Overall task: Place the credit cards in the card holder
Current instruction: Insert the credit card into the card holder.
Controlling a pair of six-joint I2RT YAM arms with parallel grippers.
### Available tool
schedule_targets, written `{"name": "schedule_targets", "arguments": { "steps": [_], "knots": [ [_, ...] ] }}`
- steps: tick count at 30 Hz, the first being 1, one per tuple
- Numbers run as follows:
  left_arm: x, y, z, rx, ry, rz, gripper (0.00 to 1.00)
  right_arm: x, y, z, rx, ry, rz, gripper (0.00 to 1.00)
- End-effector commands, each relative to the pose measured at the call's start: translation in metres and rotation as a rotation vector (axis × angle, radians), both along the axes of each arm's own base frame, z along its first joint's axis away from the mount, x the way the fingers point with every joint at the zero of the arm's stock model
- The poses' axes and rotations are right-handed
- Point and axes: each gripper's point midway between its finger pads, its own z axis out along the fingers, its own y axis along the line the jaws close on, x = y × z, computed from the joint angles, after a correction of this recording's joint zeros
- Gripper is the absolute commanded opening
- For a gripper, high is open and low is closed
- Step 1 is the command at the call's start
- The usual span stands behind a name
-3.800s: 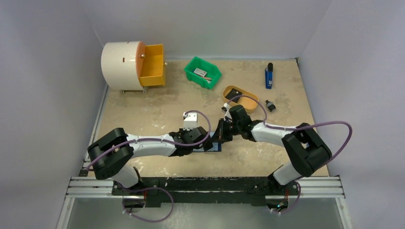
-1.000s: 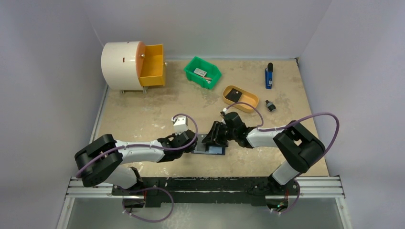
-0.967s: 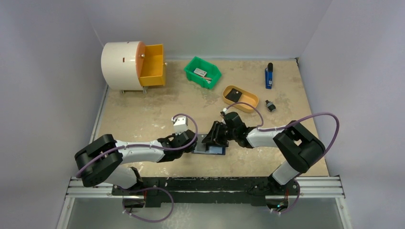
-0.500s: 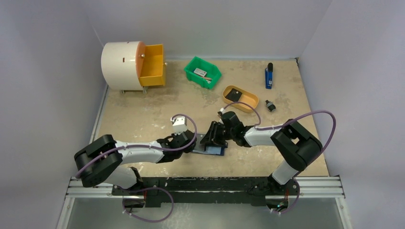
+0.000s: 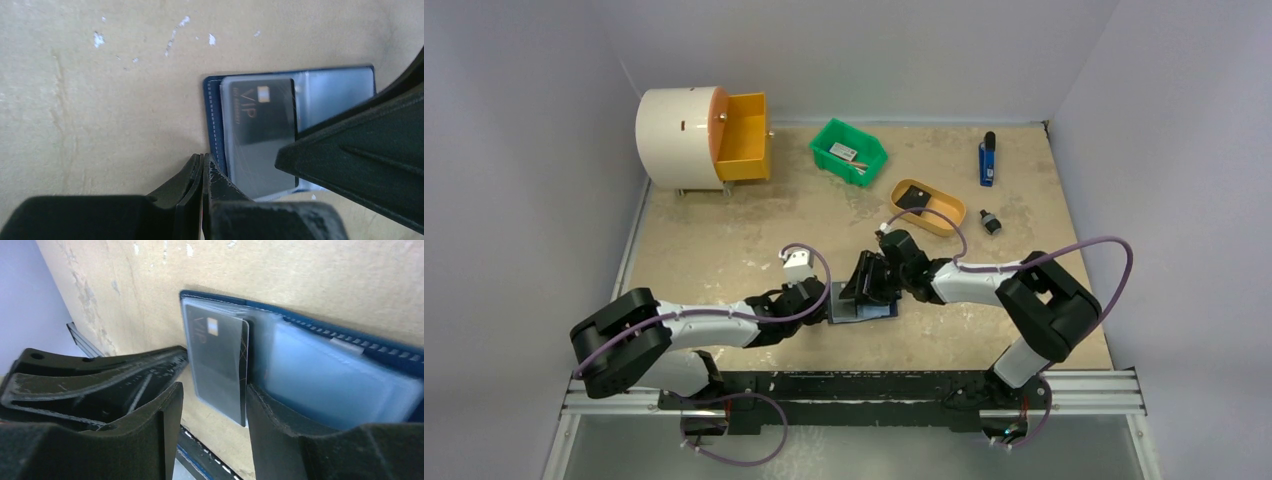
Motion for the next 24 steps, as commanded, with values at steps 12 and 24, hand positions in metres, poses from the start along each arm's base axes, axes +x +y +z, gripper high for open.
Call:
{"name": "schedule_targets", "arguments": {
  "steps": [12, 24],
  "knots": [
    [0.005, -0.024, 0.033, -0.116, -0.062, -0.036, 0.00, 0.004, 0.023, 0.030, 0.022, -0.079, 0.058, 0.51],
    [0.009, 0.014, 0.043, -0.008, -0.115, 0.051, 0.00, 0.010, -0.021, 0.061, -0.178, -0.204, 0.031, 0.56]
  ]
}}
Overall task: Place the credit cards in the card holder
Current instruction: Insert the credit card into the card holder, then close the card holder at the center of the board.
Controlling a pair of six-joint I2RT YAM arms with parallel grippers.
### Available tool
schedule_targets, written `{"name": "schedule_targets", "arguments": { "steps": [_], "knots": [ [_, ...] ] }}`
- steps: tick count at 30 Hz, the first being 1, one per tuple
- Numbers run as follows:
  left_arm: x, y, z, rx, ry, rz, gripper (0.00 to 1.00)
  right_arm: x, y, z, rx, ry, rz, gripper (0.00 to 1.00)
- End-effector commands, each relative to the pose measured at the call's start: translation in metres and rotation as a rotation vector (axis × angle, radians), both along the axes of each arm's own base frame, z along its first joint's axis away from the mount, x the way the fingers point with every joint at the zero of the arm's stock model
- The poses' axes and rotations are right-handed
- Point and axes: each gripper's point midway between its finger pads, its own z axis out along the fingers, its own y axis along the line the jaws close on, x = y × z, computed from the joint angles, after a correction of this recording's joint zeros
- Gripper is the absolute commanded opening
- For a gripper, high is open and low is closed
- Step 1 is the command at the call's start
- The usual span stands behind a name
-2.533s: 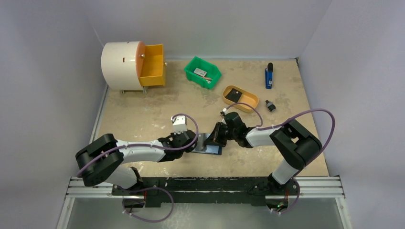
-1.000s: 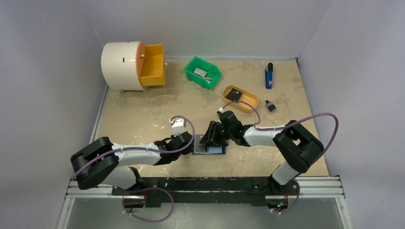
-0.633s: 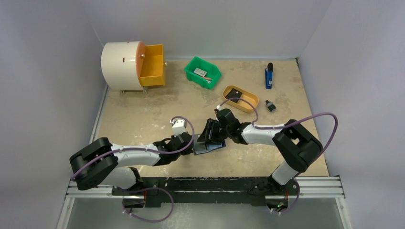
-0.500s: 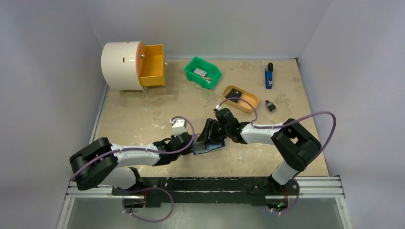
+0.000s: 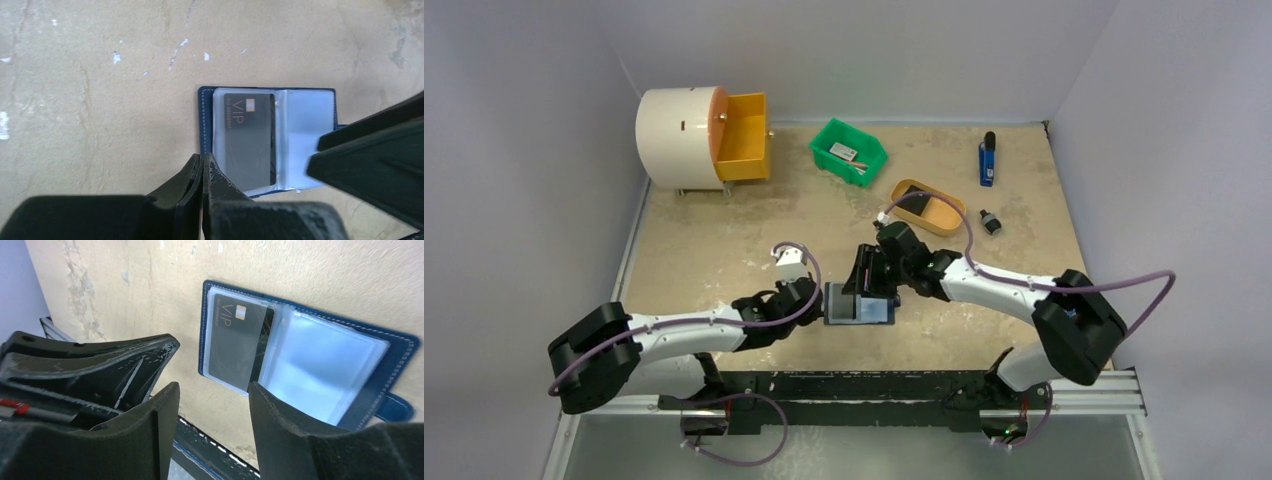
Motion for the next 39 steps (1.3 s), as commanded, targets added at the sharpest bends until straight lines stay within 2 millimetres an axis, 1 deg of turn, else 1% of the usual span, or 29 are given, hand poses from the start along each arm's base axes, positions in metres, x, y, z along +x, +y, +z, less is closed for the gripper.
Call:
{"name": "schedule_targets", "arguments": {
  "steps": [1, 4, 6, 7, 10, 11, 13, 15, 16, 18, 19, 21, 26, 30, 34, 35, 37, 39],
  "knots": [
    [0.007, 0.007, 0.015, 0.015, -0.044, 0.038, 0.00, 0.013, -0.015, 0.032, -0.072, -0.116, -0.014, 0.57],
    [0.007, 0.011, 0.020, 0.020, -0.058, 0.046, 0.00, 0.014, -0.024, 0.047, -0.100, -0.163, -0.006, 0.60],
    [0.009, 0.013, 0.026, 0.022, -0.070, 0.051, 0.00, 0.016, -0.032, 0.051, -0.143, -0.180, -0.010, 0.60],
    [0.009, 0.014, 0.029, 0.022, -0.077, 0.052, 0.00, 0.017, -0.041, 0.050, -0.185, -0.186, -0.034, 0.60],
    [0.010, 0.014, 0.041, 0.003, -0.104, 0.046, 0.00, 0.021, -0.076, 0.047, -0.296, -0.230, -0.138, 0.58],
    [0.010, 0.013, 0.045, -0.009, -0.113, 0.037, 0.02, 0.019, -0.084, 0.047, -0.300, -0.247, -0.152, 0.58],
    [0.009, 0.009, 0.051, -0.033, -0.128, 0.014, 0.09, 0.011, -0.091, 0.044, -0.298, -0.257, -0.139, 0.59],
    [0.008, 0.008, 0.052, -0.041, -0.132, 0.003, 0.20, 0.004, -0.099, 0.031, -0.337, -0.221, -0.129, 0.59],
    [0.008, 0.008, 0.051, -0.042, -0.131, 0.003, 0.27, 0.002, -0.102, 0.023, -0.362, -0.203, -0.131, 0.59],
    [0.009, 0.007, 0.048, -0.039, -0.129, 0.003, 0.38, 0.001, -0.106, 0.013, -0.391, -0.183, -0.138, 0.58],
    [0.009, 0.007, 0.047, -0.037, -0.126, 0.002, 0.41, 0.002, -0.107, 0.009, -0.399, -0.180, -0.144, 0.57],
    [0.009, 0.004, 0.045, -0.033, -0.119, -0.002, 0.44, 0.008, -0.110, 0.005, -0.410, -0.182, -0.173, 0.56],
    [0.009, 0.000, 0.044, -0.027, -0.114, -0.016, 0.45, 0.018, -0.107, -0.002, -0.417, -0.184, -0.174, 0.54],
    [0.010, 0.002, 0.043, -0.018, -0.113, -0.009, 0.45, 0.020, -0.111, -0.014, -0.443, -0.149, -0.165, 0.50],
    [0.008, 0.007, 0.036, -0.005, -0.103, 0.000, 0.44, 0.017, -0.112, -0.023, -0.448, -0.130, -0.142, 0.46],
    [0.008, 0.008, 0.034, -0.001, -0.100, 0.002, 0.44, 0.017, -0.113, -0.026, -0.457, -0.126, -0.139, 0.43],
    [0.008, 0.010, 0.031, 0.009, -0.097, 0.011, 0.43, 0.017, -0.114, -0.028, -0.466, -0.123, -0.134, 0.34],
    [0.008, 0.011, 0.029, 0.011, -0.093, 0.017, 0.42, 0.018, -0.113, -0.028, -0.466, -0.126, -0.133, 0.29]
  ]
}}
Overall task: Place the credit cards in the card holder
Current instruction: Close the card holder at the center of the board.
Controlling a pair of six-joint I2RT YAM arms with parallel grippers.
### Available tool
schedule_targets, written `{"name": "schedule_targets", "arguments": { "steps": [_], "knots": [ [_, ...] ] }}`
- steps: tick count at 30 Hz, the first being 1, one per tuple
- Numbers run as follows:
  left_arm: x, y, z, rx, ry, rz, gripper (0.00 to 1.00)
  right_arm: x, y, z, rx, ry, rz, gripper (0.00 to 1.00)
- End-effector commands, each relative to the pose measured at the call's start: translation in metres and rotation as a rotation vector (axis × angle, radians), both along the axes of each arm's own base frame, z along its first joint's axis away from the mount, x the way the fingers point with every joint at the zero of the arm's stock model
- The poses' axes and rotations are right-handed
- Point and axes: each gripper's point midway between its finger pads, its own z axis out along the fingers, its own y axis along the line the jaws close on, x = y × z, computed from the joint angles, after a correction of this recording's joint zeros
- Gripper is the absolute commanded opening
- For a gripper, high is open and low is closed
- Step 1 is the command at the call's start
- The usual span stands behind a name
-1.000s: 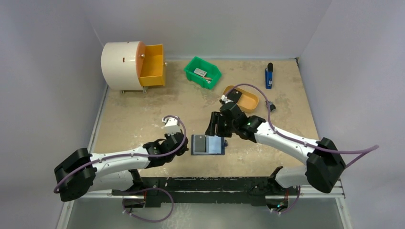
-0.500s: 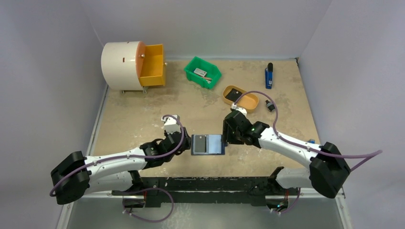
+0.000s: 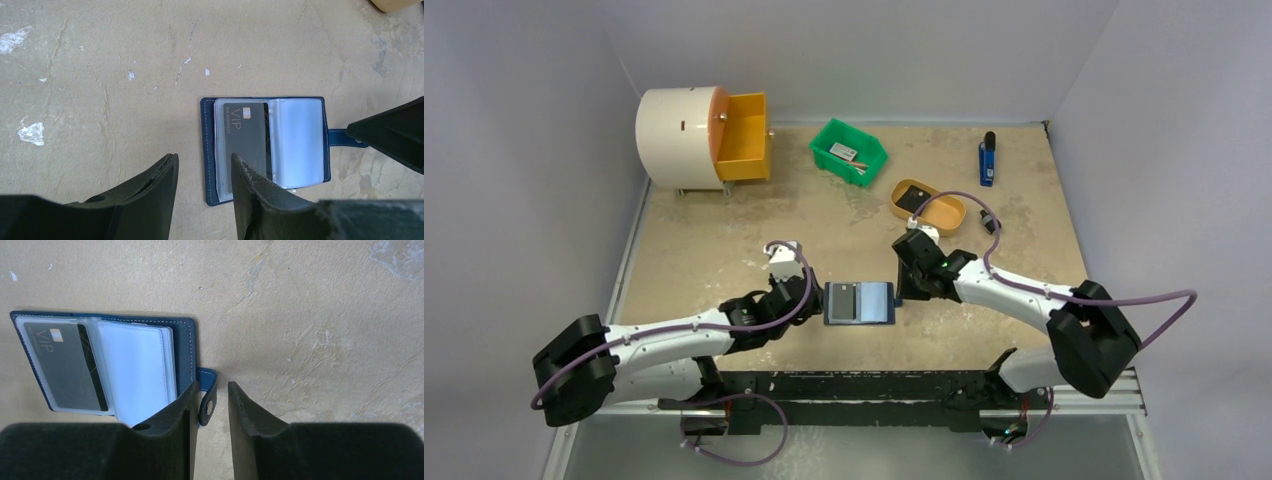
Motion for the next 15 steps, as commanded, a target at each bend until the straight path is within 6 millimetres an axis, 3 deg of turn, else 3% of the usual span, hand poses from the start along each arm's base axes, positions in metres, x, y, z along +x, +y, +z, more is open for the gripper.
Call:
{"name": "schedule_targets", "arguments": {
  "steps": [1, 9, 15],
  "knots": [
    [0.005, -0.002, 0.005, -0.010, -0.021, 0.017, 0.42, 0.005, 0.002, 0.001, 0.001, -0.015, 0.016, 0.26],
    [0.005, 0.000, 0.001, -0.002, -0.021, 0.023, 0.40, 0.000, -0.001, 0.004, -0.003, -0.007, 0.033, 0.00],
    [0.005, 0.005, -0.002, 0.025, -0.020, 0.033, 0.36, -0.001, 0.010, 0.035, 0.097, -0.079, 0.094, 0.00]
  ]
}}
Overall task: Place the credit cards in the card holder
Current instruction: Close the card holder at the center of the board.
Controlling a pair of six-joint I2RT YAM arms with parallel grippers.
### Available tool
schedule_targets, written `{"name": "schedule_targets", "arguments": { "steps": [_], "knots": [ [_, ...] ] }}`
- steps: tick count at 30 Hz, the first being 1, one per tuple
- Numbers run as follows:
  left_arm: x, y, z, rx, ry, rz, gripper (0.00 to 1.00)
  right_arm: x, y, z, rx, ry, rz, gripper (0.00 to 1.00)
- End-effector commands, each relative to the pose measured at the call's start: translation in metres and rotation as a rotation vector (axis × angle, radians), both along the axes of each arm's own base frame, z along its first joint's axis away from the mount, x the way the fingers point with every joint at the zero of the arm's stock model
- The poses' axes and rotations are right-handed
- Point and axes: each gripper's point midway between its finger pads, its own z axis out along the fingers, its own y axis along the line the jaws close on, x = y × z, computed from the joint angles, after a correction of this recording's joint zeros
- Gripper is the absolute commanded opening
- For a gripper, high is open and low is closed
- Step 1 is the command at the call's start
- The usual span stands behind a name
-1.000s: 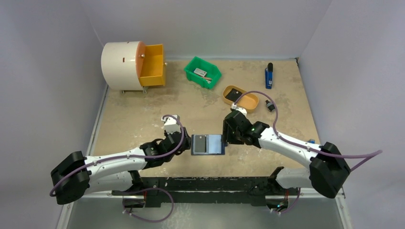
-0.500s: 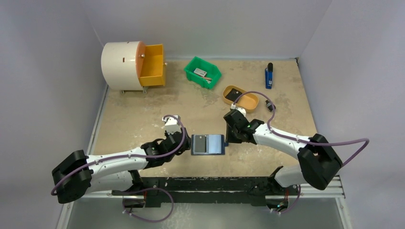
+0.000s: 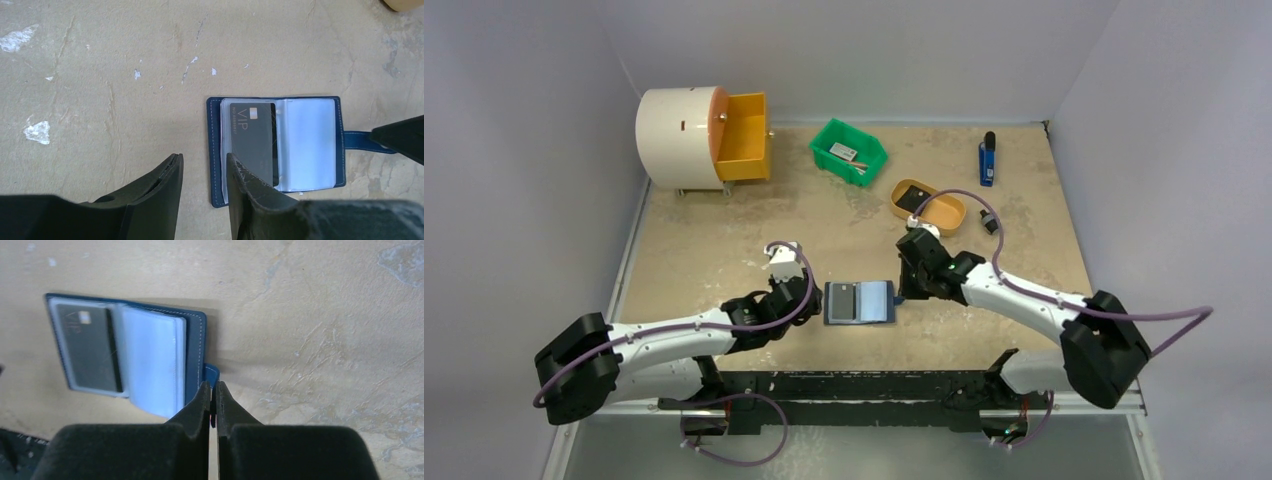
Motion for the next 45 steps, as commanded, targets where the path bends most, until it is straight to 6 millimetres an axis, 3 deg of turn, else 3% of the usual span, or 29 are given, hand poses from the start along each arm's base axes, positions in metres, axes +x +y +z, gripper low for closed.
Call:
{"name": "schedule_targets", "arguments": {
  "steps": [1, 6, 11, 19, 23, 31, 33, 39, 45],
  "knots": [
    [0.005, 0.003, 0.004, 0.010, -0.027, 0.028, 0.36, 0.001, 0.013, 0.036, 0.111, -0.085, 0.074, 0.00],
    [0.007, 0.014, 0.007, 0.025, -0.044, 0.073, 0.35, 0.008, 0.037, 0.083, 0.243, -0.214, 0.200, 0.00],
    [0.006, 0.024, -0.003, 0.033, -0.030, 0.128, 0.34, 0.007, 0.048, 0.110, 0.319, -0.252, 0.231, 0.00],
    [0.001, 0.039, -0.028, 0.118, 0.025, 0.179, 0.31, 0.007, 0.066, 0.130, 0.414, -0.288, 0.295, 0.00],
    [0.001, 0.032, -0.033, 0.090, 0.035, 0.158, 0.31, 0.004, 0.077, 0.138, 0.473, -0.296, 0.333, 0.00],
    [0.002, 0.004, -0.041, 0.056, 0.076, 0.060, 0.20, 0.007, 0.085, 0.120, 0.462, -0.239, 0.336, 0.00],
    [0.007, -0.006, -0.035, 0.030, 0.058, 0.047, 0.18, 0.009, 0.081, 0.109, 0.431, -0.224, 0.321, 0.00],
    [0.014, -0.007, -0.020, 0.020, 0.017, 0.051, 0.17, 0.007, 0.070, 0.083, 0.375, -0.187, 0.277, 0.00],
    [0.017, -0.003, -0.012, 0.023, -0.009, 0.065, 0.17, 0.003, 0.084, 0.089, 0.450, -0.181, 0.313, 0.00]
  ]
}}
